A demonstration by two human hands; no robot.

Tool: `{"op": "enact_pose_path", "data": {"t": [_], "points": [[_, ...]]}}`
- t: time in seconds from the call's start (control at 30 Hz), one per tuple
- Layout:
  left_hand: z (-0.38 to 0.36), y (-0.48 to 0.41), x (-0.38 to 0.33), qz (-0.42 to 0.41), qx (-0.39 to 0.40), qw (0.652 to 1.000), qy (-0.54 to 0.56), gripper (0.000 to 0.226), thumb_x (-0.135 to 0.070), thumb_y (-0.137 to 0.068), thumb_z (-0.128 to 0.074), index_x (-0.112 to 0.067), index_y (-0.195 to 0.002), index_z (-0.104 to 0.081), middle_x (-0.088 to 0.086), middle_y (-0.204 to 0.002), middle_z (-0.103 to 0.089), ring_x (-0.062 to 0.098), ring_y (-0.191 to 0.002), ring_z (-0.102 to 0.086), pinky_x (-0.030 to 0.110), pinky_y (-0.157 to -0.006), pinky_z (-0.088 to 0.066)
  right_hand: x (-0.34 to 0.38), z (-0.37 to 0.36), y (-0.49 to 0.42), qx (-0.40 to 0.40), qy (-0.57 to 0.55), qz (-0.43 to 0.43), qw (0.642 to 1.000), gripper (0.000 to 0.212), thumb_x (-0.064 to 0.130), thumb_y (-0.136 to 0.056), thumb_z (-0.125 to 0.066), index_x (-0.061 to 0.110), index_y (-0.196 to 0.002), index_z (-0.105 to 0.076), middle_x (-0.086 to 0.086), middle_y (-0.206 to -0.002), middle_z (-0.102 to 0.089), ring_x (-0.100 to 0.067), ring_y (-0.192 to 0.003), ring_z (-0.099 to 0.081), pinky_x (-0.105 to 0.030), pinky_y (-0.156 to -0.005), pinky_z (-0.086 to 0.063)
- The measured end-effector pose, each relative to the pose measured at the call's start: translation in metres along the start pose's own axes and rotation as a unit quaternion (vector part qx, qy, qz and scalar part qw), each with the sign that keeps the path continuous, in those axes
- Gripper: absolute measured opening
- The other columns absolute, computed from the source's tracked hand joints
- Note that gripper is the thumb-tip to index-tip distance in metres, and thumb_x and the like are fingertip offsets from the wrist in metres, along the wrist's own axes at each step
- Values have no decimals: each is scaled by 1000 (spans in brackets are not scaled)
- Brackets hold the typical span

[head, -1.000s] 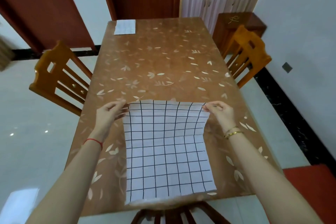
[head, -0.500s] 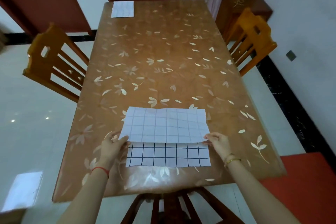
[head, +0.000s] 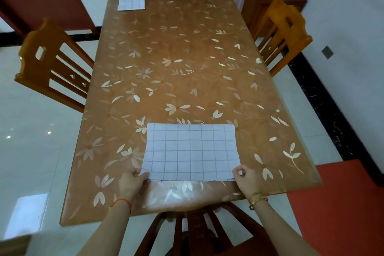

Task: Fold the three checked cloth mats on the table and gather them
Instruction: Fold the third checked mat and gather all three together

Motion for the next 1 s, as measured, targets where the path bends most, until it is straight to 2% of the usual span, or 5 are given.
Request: {"op": "enact_pose_path", "data": {"t": [0.3,0.5,0.67,0.8,1.0], "points": [[6,7,-11,-92,-49,976,-193,26,-39,-80,-71,-17,-84,-60,1,-72,-67,22,-71,-62,32,-61,-47,1,-1,-7,-69,38,-13,997,6,10,-82,-66,8,-76,-66,-10,-87,-54,-24,-76,-51,-31,-67,-44],[8,-14,-53,-255,-74,931,-252,45,-26,-87,-66,-14,-127,-51,9,-124,-58,33,-111,-57,45,-84,-52,27,5,-40,-74,48,-6,996,23,11,-85,-62,9,-108,-62,-14,-114,-56,-32,-109,-51,-43,-94,-45],[-22,-35,-104,-390,-4,841,-374,61,-23,-96,-55,-14,-152,-32,6,-157,-33,30,-146,-26,45,-117,-26,83,-18,-62,6,147,151,978,54,36,-92,-36,12,-139,-49,-6,-148,-43,-32,-138,-34,-42,-114,-27],[-50,-51,-121,-386,48,795,-466,63,-26,-103,-38,-19,-158,-9,-4,-164,-11,22,-153,-1,50,-122,-10,133,-61,-64,95,233,260,932,54,32,-100,-37,19,-152,-28,4,-161,-20,-28,-150,-7,-47,-121,-11],[-71,-65,-117,-345,99,789,-498,62,-25,-105,-32,-22,-158,0,-7,-165,6,24,-152,9,56,-119,-3,160,-123,-69,177,309,288,889,57,37,-103,-27,22,-156,-12,10,-164,-2,-25,-151,7,-54,-120,-2]]}}
Point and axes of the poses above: each hand's wrist, its own y-axis away from the middle knuckle, its own z-axis out of the back of the hand, x = y × z, the point moved 3 cm from there along -y, towards the middle knuckle
